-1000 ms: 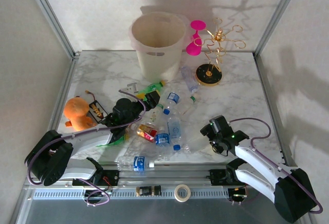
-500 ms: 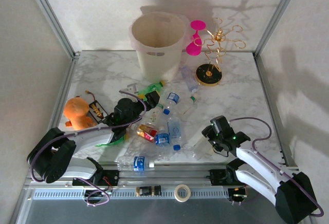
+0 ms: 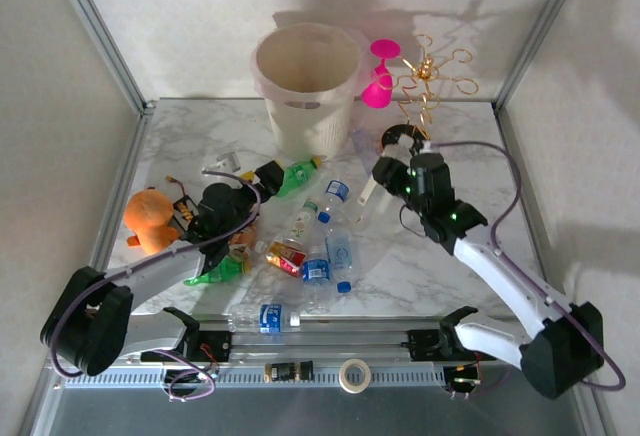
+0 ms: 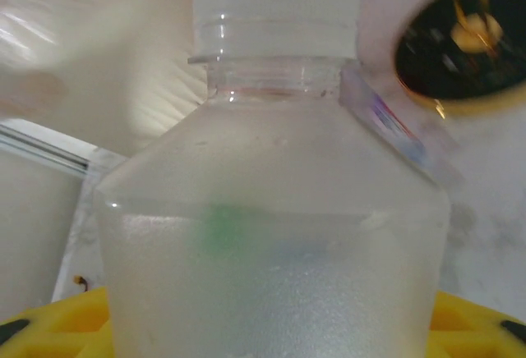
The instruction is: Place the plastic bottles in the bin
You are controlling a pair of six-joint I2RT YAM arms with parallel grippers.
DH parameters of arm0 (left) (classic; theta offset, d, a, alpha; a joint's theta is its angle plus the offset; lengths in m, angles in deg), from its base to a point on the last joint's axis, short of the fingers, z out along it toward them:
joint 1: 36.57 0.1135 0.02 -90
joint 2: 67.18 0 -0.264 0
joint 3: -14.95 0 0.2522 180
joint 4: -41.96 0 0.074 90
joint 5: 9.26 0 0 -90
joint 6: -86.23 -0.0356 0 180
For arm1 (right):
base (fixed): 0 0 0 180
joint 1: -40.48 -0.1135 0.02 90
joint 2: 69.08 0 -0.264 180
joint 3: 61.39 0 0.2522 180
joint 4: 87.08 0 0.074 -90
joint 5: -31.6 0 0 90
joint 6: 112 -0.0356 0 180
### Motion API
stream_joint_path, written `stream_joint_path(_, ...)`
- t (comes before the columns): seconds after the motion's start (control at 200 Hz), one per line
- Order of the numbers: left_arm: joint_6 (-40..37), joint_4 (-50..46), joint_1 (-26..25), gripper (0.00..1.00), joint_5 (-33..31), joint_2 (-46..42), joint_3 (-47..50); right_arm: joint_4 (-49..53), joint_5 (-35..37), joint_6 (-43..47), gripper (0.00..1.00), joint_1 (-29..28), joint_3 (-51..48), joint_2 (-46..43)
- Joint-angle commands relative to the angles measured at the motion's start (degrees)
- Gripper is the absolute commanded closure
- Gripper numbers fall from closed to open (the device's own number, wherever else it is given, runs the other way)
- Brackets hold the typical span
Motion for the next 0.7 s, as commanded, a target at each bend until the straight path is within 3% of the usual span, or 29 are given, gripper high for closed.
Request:
stream_joint_path(0.0, -0.4, -2.3, 0.8, 0.01, -0.7, -3.5, 2.2, -7.7, -2.7, 8.8, 0.59, 0.5, 8.4, 5.5)
stream_joint_path(0.16, -0.9, -5.4, 1.1, 0.0, -2.5, -7.7, 4.2, -9.8, -8.4, 13.4, 0.59, 0.8, 23.8, 15.4)
stream_joint_path(0.481, -1.6, -9.3, 1.5, 0.0, -2.2, -12.1, 5.5, -10.1, -12.9, 17.7, 0.58, 1.5, 53.8, 34.3)
stream_joint_path(0.696, -3.0, -13.2, 1.8, 0.0, -3.3, -16.4, 6.3, -10.5, -11.9, 20.5, 0.57, 2.1, 71.0, 47.5)
